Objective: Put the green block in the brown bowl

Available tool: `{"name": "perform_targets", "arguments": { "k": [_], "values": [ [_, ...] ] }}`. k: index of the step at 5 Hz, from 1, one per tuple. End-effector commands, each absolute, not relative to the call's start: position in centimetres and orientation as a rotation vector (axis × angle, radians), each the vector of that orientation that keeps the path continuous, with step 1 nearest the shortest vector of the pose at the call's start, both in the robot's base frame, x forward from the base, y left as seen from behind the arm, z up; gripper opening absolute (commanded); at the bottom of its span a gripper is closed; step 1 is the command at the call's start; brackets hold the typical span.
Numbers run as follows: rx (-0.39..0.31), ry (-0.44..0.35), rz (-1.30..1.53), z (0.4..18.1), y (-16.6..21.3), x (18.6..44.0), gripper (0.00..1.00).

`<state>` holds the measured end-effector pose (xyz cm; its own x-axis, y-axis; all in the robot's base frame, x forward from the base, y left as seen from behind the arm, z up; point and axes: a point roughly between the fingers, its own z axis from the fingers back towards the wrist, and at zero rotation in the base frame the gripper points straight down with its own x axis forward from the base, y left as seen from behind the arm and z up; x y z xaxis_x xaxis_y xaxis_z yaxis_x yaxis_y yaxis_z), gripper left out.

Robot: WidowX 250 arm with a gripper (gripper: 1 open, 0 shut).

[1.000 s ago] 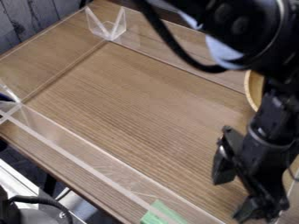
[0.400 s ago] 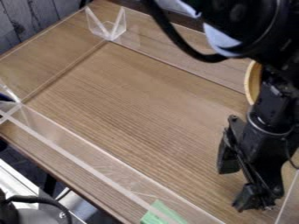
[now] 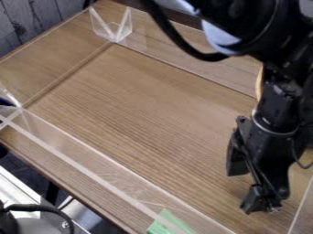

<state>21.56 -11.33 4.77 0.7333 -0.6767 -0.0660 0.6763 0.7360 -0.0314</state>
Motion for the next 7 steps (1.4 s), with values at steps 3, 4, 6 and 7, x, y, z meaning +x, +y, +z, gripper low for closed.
{"name": "perform_targets", "arguments": {
  "k": [3, 4, 6, 7],
  "values": [
    [0.041, 0.015, -0.746, 5.4, -10.6, 25.3, 1.00],
    [0.054, 0.017, -0.747, 5.2, -10.3, 26.0, 1.00],
    [0.059, 0.038, -0.744, 5.2, -9.6, 26.2, 1.00],
    [0.034, 0.020, -0.729, 4.6, -9.3, 26.5, 1.00]
  ]
}}
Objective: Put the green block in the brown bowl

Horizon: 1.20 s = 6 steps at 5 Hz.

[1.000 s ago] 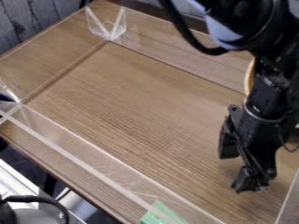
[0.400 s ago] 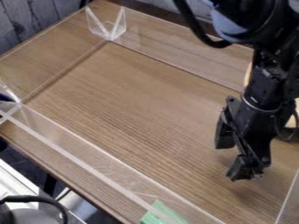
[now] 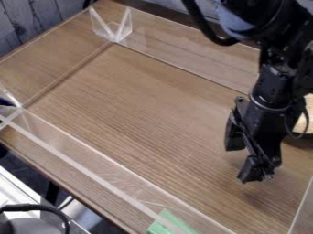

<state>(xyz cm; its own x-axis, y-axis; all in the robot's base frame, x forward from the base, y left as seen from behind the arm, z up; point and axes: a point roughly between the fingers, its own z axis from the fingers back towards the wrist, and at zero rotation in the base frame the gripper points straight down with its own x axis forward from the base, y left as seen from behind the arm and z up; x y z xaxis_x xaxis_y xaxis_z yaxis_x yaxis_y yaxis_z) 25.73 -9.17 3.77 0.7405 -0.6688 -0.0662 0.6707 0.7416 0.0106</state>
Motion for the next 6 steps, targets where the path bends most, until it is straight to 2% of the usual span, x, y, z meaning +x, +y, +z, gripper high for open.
{"name": "perform_targets", "arguments": {
  "k": [1, 4, 5, 6],
  "values": [
    [0.011, -0.002, -0.712, 4.3, -9.0, 26.7, 1.00],
    [0.005, -0.055, -0.697, 5.7, -7.7, 27.5, 1.00],
    [0.011, -0.060, -0.680, 5.8, -7.7, 27.7, 1.00],
    [0.022, -0.072, -0.666, 5.2, -7.7, 28.7, 1.00]
  ]
}}
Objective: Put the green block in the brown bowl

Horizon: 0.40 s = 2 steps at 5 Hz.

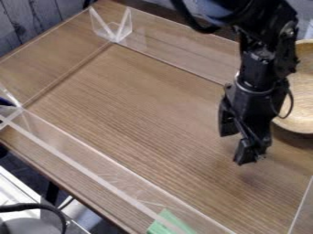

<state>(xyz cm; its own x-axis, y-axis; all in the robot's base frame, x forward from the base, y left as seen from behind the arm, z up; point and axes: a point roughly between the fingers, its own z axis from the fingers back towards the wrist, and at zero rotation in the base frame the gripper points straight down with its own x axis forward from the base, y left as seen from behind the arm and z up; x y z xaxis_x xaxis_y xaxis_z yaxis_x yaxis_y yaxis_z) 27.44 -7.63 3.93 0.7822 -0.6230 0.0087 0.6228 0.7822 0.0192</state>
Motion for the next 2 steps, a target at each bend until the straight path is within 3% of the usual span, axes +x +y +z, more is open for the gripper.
{"name": "perform_targets", "arguments": {
  "k": [1, 2],
  "values": [
    [0.036, -0.083, -0.651, 4.58, -7.78, 29.75, 1.00],
    [0.036, -0.113, -0.652, 4.54, -8.10, 30.02, 1.00]
  ]
}}
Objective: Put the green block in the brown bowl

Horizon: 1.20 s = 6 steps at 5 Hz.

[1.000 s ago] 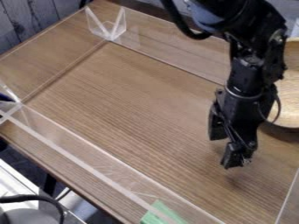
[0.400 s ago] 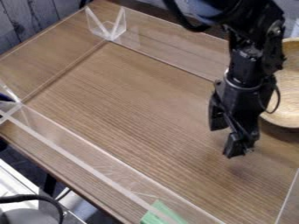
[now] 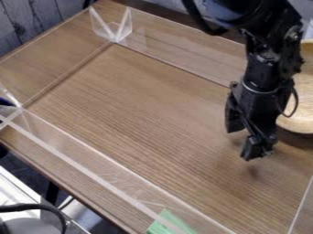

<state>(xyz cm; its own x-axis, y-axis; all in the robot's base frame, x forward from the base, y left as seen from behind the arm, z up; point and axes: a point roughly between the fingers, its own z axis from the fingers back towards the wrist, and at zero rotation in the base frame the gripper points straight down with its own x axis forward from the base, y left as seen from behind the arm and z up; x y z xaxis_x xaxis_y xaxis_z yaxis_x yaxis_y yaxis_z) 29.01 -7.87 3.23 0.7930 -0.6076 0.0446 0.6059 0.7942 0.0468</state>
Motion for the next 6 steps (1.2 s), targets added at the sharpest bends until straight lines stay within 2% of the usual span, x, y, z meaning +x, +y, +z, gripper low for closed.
{"name": "perform_targets", "arguments": {
  "k": [1, 2, 3, 4, 6],
  "values": [
    [0.035, -0.138, -0.652, 4.5, -8.4, 30.2, 1.00],
    [0.058, -0.140, -0.637, 4.1, -8.5, 30.8, 1.00],
    [0.096, -0.145, -0.619, 3.6, -8.7, 31.3, 0.00],
    [0.124, -0.158, -0.598, 3.6, -8.8, 31.7, 1.00],
    [0.158, -0.174, -0.634, 3.3, -9.7, 34.1, 1.00]
  ]
}}
